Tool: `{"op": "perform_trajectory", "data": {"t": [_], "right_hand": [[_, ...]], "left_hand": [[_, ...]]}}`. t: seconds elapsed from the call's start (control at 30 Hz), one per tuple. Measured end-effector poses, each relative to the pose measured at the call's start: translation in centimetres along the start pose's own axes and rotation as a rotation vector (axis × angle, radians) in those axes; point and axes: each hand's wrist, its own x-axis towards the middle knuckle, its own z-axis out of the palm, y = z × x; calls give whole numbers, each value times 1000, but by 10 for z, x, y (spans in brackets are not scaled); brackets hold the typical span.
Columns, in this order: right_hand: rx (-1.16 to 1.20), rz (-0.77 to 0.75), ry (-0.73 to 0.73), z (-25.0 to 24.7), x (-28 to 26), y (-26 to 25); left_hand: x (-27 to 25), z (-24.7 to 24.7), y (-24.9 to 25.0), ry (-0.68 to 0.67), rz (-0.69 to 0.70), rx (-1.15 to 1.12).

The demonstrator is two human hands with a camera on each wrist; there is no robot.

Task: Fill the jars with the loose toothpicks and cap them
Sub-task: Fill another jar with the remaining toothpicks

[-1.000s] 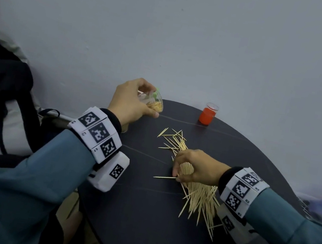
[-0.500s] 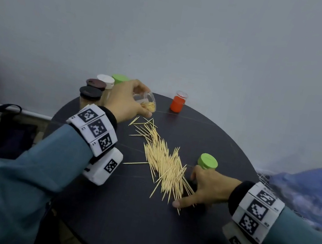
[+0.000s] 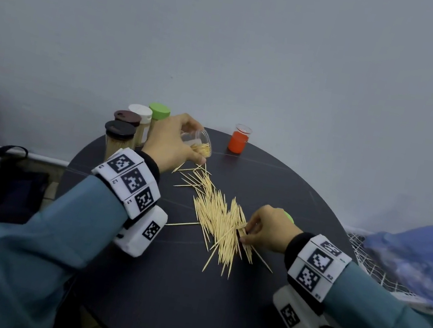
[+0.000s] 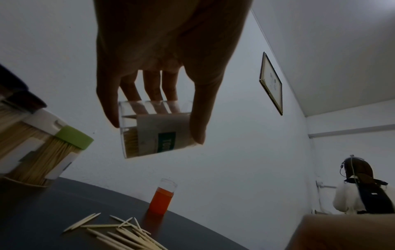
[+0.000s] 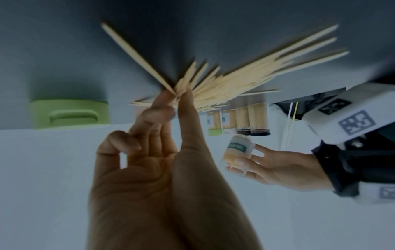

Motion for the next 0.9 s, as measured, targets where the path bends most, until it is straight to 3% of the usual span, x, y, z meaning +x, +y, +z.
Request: {"op": "perform_trajectory", "data": {"t": [0.33, 0.57, 0.9], "right_hand": [[-10, 167, -89, -5, 18, -31], [4, 189, -148, -2, 31, -50], [105, 215, -199, -11, 38, -41]], "left_hand": [[-2, -1, 3, -15, 11, 5], [-3, -1, 2, -18, 0, 3], [-3, -2, 4, -43, 7, 7]]}}
